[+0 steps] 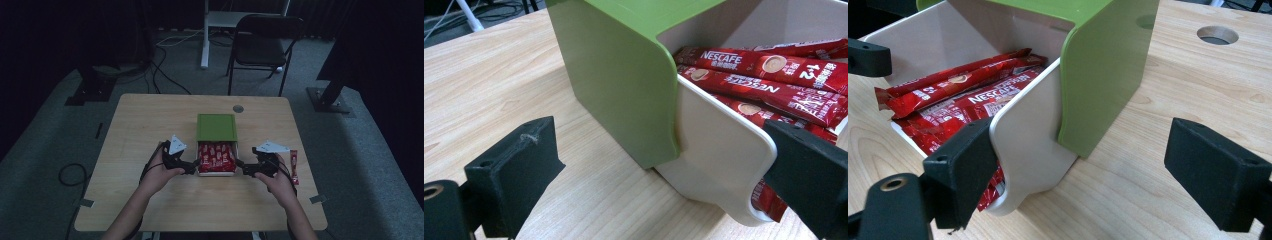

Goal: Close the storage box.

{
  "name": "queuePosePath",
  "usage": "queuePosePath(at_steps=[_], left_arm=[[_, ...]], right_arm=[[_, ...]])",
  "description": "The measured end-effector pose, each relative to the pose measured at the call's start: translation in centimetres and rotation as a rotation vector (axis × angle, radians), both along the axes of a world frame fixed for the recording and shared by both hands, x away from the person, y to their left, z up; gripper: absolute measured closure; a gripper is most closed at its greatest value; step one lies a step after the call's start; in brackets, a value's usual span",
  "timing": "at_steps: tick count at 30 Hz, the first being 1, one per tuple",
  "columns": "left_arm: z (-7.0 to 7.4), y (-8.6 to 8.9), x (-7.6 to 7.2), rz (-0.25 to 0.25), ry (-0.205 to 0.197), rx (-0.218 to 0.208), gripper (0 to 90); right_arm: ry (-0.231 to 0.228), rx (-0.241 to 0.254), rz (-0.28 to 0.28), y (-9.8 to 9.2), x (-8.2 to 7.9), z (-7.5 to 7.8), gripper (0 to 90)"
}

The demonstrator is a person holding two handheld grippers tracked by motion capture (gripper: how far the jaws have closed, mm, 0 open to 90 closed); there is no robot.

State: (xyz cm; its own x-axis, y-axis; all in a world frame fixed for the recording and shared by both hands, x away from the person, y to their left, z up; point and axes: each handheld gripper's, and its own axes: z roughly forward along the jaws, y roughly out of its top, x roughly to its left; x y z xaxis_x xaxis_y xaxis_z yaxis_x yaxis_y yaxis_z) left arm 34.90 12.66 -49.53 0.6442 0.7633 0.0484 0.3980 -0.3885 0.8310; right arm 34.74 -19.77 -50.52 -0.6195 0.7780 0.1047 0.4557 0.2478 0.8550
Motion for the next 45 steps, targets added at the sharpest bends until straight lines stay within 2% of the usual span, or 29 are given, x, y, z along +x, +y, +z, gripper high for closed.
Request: queuePosePath(at_steps=[7, 14, 28, 35, 45], left_arm=[[0.0, -0.1, 0.3, 0.004, 0.0, 0.003, 4.8], [0.2, -0.3, 0.7, 0.005, -0.008, 0.024, 4.8], [0.0, -0.1, 1.6, 0.026, -0.011, 0.007, 4.8], [0.1, -0.2, 2.1, 0.031, -0.024, 0.022, 4.5], [-0.3, -0.3, 2.9, 0.034, -0.024, 0.016, 4.4]], right_arm=[[0.001, 0.001, -0.008, 0.0, 0.4, 0.0, 13.4], [0.0, -0.001, -0.014, 0.0, 0.7, 0.0, 13.4], [0.002, 0.01, -0.032, 0.2, 1.7, 0.0, 13.4], [0.007, 0.018, -0.04, 0.3, 2.2, -0.1, 12.8], [-0.001, 0.015, -0.058, 0.5, 2.9, -0.1, 12.9]])
